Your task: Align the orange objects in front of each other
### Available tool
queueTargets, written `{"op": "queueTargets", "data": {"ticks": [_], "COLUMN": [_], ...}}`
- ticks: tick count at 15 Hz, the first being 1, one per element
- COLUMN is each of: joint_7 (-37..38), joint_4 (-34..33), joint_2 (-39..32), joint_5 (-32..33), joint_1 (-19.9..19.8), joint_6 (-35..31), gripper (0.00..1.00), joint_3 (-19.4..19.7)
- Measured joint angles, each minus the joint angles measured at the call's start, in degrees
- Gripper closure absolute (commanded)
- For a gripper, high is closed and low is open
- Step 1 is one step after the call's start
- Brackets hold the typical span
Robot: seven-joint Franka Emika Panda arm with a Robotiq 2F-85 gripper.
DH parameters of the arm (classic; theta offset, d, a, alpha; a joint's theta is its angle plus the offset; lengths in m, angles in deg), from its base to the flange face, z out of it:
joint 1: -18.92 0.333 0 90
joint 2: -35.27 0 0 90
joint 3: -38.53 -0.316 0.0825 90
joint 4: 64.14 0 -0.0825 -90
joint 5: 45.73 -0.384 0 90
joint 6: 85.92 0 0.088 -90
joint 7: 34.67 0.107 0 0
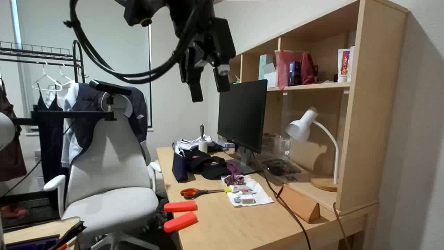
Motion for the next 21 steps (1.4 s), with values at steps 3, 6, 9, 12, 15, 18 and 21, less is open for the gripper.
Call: {"op": "queueTargets", "data": {"ticks": [3, 6, 9, 12, 15, 18, 21], "joint_7": [0.0, 0.0, 0.2, 0.2, -0.1, -1.5, -2.5], "joint_4": [0.0, 0.0, 0.3, 1.0, 1.5, 1.4, 0.3], "joint_2": [0.0, -0.6, -3.4, -8.5, -15.3, -21.8, -26.3], "joint_5": [0.0, -0.8, -3.3, -8.5, -15.2, -21.1, -22.9], "joint_1": [0.0, 0.8, 2.3, 4.5, 7.6, 10.0, 10.6], "joint_6": [0.0, -0.3, -1.6, -4.3, -6.1, -6.1, -6.1], "gripper": [0.00, 0.00, 0.00, 0.00, 0.00, 0.00, 0.00], "joint_3": [0.0, 0.1, 0.0, 0.0, -0.5, -2.2, -4.0]}}
